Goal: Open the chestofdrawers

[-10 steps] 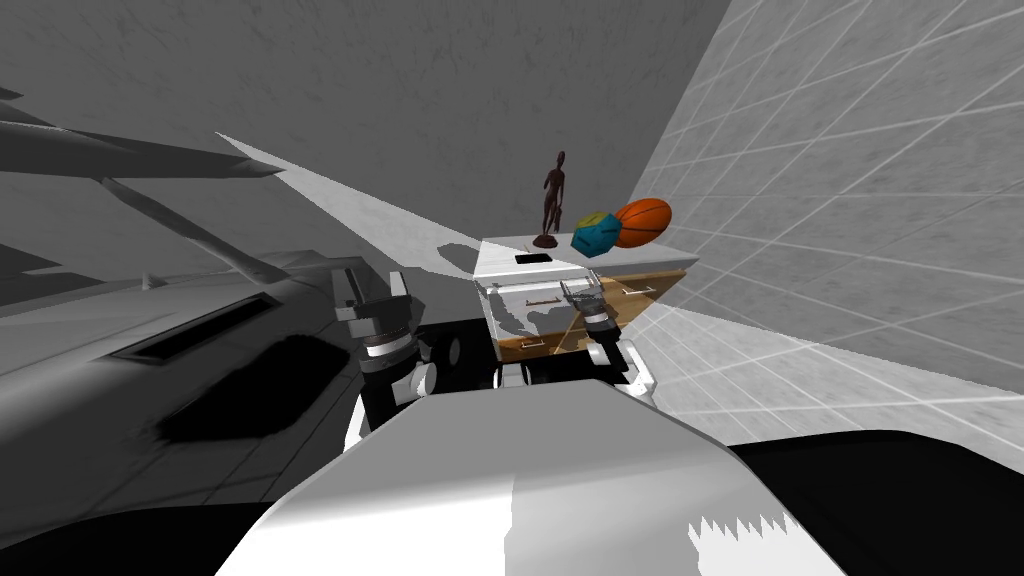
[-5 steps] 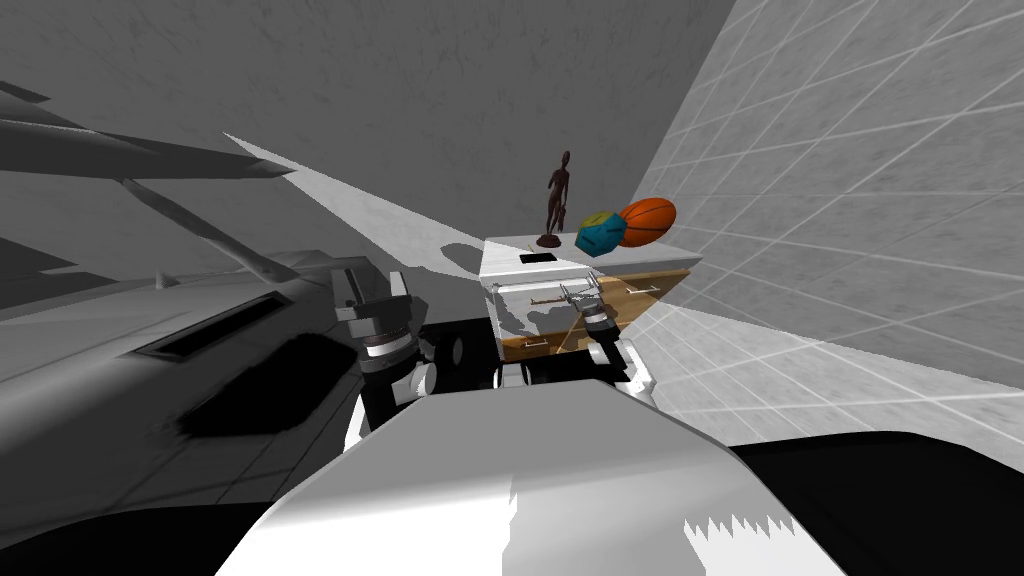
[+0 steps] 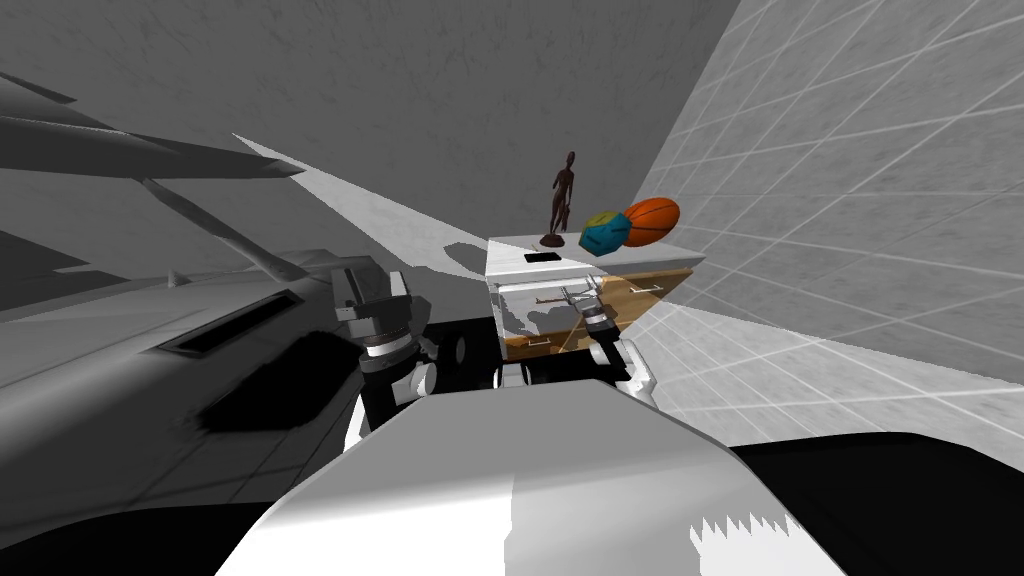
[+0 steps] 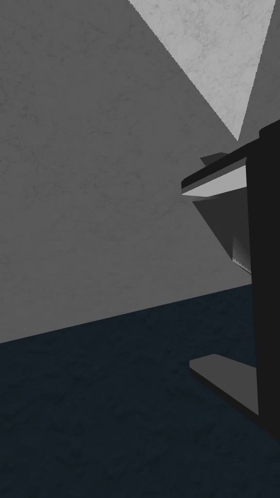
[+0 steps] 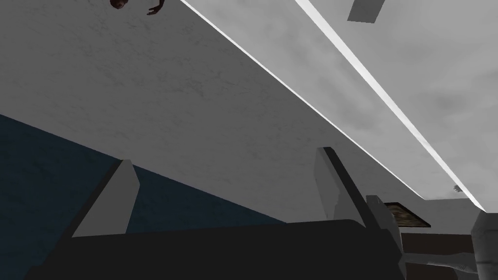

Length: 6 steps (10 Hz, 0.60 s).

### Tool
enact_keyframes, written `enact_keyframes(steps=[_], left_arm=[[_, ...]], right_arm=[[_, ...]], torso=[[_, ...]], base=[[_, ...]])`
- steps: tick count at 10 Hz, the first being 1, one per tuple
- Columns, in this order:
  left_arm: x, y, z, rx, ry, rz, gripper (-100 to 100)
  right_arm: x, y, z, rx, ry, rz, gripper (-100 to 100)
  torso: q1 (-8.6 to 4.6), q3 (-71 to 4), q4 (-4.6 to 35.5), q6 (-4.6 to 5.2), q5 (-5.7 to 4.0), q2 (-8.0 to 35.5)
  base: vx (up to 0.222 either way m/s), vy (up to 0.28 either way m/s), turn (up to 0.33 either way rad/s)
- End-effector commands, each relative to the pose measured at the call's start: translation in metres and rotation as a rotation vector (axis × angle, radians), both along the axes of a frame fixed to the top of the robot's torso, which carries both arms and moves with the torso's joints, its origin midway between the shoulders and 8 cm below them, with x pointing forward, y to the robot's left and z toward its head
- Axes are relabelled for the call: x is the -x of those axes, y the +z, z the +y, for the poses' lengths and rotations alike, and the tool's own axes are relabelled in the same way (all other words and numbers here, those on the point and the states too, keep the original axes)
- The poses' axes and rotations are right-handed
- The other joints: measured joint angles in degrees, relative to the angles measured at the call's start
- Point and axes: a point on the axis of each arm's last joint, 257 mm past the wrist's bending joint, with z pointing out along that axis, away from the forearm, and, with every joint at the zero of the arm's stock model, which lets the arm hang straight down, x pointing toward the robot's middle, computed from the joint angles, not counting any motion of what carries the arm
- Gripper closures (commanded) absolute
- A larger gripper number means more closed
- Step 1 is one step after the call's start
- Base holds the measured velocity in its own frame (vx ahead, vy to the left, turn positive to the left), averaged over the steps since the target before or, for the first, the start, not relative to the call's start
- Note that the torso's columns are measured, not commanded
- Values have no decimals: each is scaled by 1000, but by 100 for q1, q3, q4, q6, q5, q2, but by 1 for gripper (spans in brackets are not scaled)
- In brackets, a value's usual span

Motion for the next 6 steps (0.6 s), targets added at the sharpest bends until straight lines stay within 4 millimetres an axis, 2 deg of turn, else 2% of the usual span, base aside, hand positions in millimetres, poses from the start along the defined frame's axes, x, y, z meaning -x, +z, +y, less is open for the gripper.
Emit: enact_keyframes(steps=[1,2,3,5,6], left_arm=[[0,0,0,0,0,0,0],[0,0,0,0,0,0,0],[0,0,0,0,0,0,0],[0,0,0,0,0,0,0],[0,0,0,0,0,0,0]], right_arm=[[-4,-14,-7,86,-55,9,-100],[-4,-14,-7,108,-67,3,-100],[-8,-26,-13,156,-99,19,-100],[-8,-26,-13,187,-116,11,-100],[-11,-37,-18,244,-152,25,-100]], torso=[[-5,0,0,0,-1,0],[5,1,0,0,0,1],[4,1,1,0,2,2],[-1,0,0,1,1,-1],[-15,-2,-1,0,-4,-3]], base=[[-8,55,2],[-12,57,-6],[-14,82,-2],[-3,43,-2],[-4,47,0]])
